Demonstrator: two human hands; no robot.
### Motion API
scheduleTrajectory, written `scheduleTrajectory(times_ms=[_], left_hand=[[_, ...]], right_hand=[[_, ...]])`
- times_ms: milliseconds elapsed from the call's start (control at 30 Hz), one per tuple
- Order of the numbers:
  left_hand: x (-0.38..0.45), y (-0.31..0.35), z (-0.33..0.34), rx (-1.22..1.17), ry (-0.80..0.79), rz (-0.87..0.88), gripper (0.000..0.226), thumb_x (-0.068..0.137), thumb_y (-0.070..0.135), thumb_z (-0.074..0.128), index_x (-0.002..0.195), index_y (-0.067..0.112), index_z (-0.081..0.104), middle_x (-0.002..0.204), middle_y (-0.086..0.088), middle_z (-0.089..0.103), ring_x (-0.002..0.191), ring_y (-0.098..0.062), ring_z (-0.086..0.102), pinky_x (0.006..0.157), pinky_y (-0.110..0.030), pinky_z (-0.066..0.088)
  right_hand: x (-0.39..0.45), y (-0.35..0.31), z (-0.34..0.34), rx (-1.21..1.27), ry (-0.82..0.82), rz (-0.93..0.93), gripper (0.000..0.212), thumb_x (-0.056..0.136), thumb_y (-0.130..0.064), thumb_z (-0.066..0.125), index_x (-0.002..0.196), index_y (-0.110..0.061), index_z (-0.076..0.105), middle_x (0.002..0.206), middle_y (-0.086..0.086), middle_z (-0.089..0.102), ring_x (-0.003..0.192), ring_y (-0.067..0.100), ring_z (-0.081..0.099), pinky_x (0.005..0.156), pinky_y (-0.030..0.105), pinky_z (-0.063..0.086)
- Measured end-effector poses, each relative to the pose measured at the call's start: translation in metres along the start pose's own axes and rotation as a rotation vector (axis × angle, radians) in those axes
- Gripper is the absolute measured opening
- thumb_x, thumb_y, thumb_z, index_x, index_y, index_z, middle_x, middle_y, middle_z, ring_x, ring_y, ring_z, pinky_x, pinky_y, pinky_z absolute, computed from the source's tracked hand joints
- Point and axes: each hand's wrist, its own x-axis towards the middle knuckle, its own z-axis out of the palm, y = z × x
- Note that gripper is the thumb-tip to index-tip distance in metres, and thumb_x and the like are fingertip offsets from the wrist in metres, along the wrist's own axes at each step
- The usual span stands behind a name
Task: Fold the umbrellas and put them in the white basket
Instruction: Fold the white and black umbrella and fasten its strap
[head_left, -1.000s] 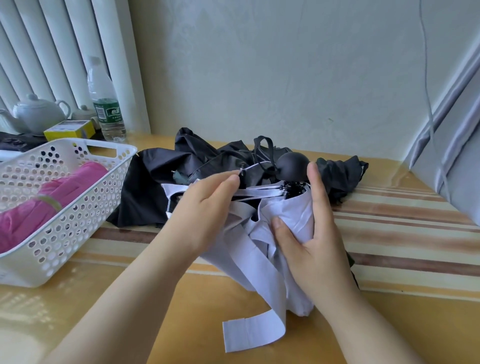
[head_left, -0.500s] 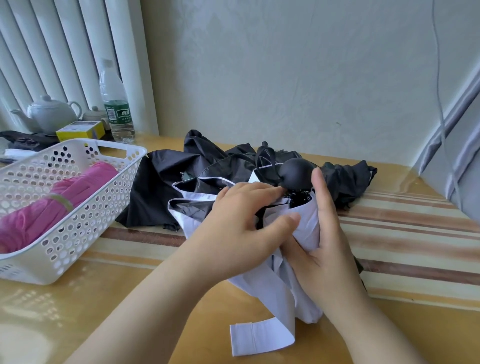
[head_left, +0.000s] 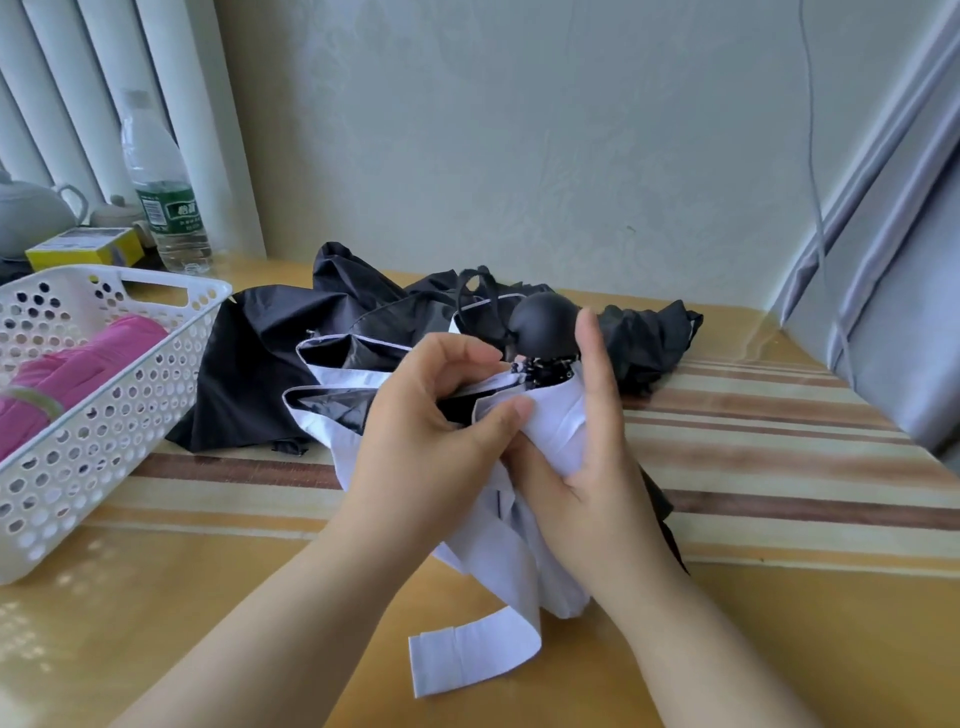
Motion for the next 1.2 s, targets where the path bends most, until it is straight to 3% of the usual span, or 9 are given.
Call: scheduleTrajectory(times_ms=[100,233,300,367,433,567,767,1000,1200], left_hand=[[-0.003,0.002,0.001,0.036,-0.041,0.005,0.031,0.080,0.009,0.073,0.091,0.037,0.063,0.096,0.025,0.069,0.096,0.009,0.062,0.084,-0.016,0.048],[-0.006,0.001,0.004,0.040,-0.059,0.013,0.016,0.090,0.017,0.062,0.096,0.031,0.070,0.079,0.003,0.072,0.071,-0.009,0.063,0.068,-0.022,0.047],[-0.005,0.002,0.004,0.000,-0.072,-0.002,0.021,0.095,0.019,0.056,0.093,0.034,0.070,0.079,-0.013,0.069,0.066,-0.015,0.055,0.066,-0.028,0.042],[-0.003,0.004,0.001,-0.027,-0.090,-0.030,0.021,0.095,0.017,0.056,0.092,0.031,0.071,0.071,0.001,0.069,0.065,-0.005,0.057,0.067,-0.017,0.042],[0.001,0.006,-0.003,-0.064,-0.096,-0.050,0.017,0.092,0.016,0.060,0.090,0.027,0.073,0.072,0.014,0.069,0.068,0.003,0.059,0.065,-0.011,0.043],[0.004,0.005,-0.005,-0.186,-0.064,-0.066,0.021,0.083,0.010,0.068,0.069,0.025,0.073,0.072,0.008,0.071,0.071,-0.005,0.064,0.069,-0.020,0.049],[-0.001,0.007,-0.001,-0.150,-0.031,-0.040,0.019,0.083,0.010,0.071,0.069,0.022,0.071,0.064,0.008,0.068,0.061,-0.004,0.060,0.062,-0.019,0.047],[-0.014,0.012,0.004,0.094,-0.029,0.160,0.030,0.088,0.011,0.062,0.096,0.031,0.041,0.091,0.014,0.071,0.087,0.001,0.066,0.074,-0.014,0.048],[-0.007,0.012,0.000,0.019,-0.058,0.102,0.040,0.084,-0.003,0.065,0.092,0.030,0.044,0.083,0.013,0.073,0.085,-0.003,0.069,0.073,-0.019,0.052]], right_hand=[[0.001,0.001,-0.002,0.005,0.006,0.011,0.084,0.086,-0.031,0.064,0.128,-0.077,0.008,0.104,-0.042,0.055,0.101,-0.002,0.061,0.085,0.015,0.048],[0.002,0.002,-0.003,0.051,0.013,0.016,0.083,0.087,-0.028,0.068,0.133,-0.072,0.013,0.131,-0.031,0.049,0.125,0.004,0.051,0.104,0.036,0.045],[0.002,0.001,-0.004,0.033,0.007,-0.006,0.085,0.089,-0.019,0.068,0.135,-0.064,0.014,0.129,-0.046,0.041,0.127,-0.011,0.043,0.106,0.022,0.040],[0.001,0.002,-0.006,0.026,-0.003,-0.006,0.079,0.089,-0.005,0.066,0.135,-0.047,0.018,0.113,-0.060,0.038,0.112,-0.027,0.042,0.092,0.002,0.036],[0.001,0.003,-0.007,0.006,-0.011,-0.007,0.075,0.090,-0.002,0.064,0.135,-0.044,0.021,0.115,-0.060,0.037,0.112,-0.028,0.041,0.090,-0.001,0.034],[0.002,0.000,-0.003,-0.003,0.010,-0.033,0.085,0.090,-0.022,0.067,0.131,-0.072,0.012,0.143,-0.036,0.035,0.132,-0.007,0.038,0.106,0.020,0.038],[0.004,-0.001,0.003,0.082,0.104,-0.023,0.074,0.086,-0.028,0.070,0.134,-0.061,0.024,0.136,-0.008,0.054,0.125,0.012,0.054,0.101,0.043,0.047],[0.002,-0.002,-0.004,0.183,0.092,0.039,0.068,0.083,-0.025,0.067,0.128,-0.052,0.026,0.105,-0.042,0.059,0.104,-0.008,0.061,0.083,0.013,0.047],[0.007,0.004,-0.006,0.169,0.077,0.039,0.076,0.087,-0.011,0.068,0.135,-0.049,0.024,0.128,-0.026,0.054,0.122,0.000,0.053,0.097,0.020,0.044]])
